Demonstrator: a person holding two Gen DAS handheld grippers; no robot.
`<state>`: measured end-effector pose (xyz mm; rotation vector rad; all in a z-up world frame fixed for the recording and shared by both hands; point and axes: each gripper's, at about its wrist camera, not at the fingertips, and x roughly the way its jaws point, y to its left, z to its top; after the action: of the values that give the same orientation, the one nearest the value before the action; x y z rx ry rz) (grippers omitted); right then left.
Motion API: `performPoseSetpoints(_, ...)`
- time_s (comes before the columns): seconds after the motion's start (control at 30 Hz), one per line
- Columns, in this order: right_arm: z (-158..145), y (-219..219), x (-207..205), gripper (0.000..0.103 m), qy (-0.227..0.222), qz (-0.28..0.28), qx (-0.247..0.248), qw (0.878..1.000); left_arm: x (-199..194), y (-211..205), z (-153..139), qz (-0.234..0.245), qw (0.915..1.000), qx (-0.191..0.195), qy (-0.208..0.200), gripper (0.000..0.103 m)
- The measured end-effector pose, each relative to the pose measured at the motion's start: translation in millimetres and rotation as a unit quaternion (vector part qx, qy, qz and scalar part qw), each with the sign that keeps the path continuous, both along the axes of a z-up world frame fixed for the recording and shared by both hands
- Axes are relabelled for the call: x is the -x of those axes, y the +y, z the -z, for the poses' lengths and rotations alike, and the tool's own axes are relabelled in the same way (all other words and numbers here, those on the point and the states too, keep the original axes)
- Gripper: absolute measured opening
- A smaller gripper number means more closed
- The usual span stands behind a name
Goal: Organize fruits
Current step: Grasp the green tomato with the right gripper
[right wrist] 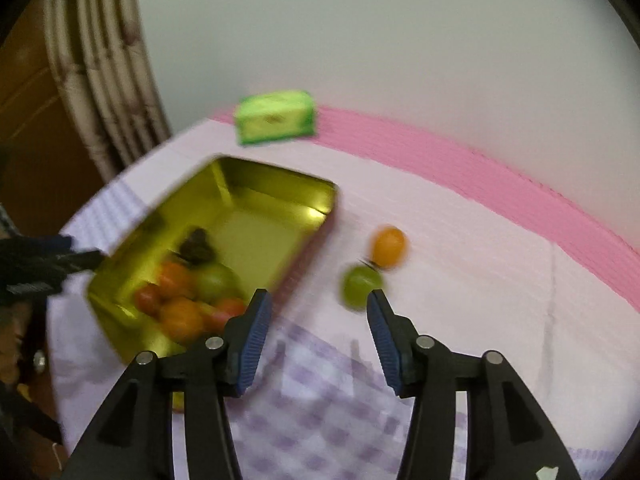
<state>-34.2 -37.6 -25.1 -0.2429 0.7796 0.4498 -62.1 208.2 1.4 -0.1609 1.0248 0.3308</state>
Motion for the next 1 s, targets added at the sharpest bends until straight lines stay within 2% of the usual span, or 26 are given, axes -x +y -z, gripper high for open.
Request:
performPoseSetpoints(0.13,20.1,-6.6,-13.7,0.047,0.017,0.014,0.006,1.0,-0.8,0.0,2.9,0.0,1.0,0.002,0.005,0.069)
performPoseSetpoints(0.57,45.5,13.5,-60.2,0.047,0.024,0.037,0.008,0.999,-4.1,1.9,9.8,-0.004,0.9999,-0.001,0.013,0.069)
performPoseSetpoints(0.67,50.7,12.2,-63.6,0.035,0.018,0.038,0.01,0.999,-4.2,-0.2,8.0,-0.004,0.9999,-0.01,0.009,0.069)
performPoseSetpoints(0.7,50.6,10.8,-63.3,0.034,0.02,0.035,0.009,0.999,-4.4,-2.4,6.3,-0.004,0.9999,-0.011,0.007,0.069)
performPoseSetpoints(0.83,40.9,-17.5,-52.0,0.034,0.013,0.041,-0.013,0.999,-14.4,-22.0,-3.4,0.024,0.9997,0.0,0.005,0.069)
performPoseSetpoints(1.0,25.0,-85.3,-45.2,0.034,-0.02,0.098,-0.012,0.995,-44.5,-71.9,-11.5,0.084,0.9963,0.015,-0.004,0.069)
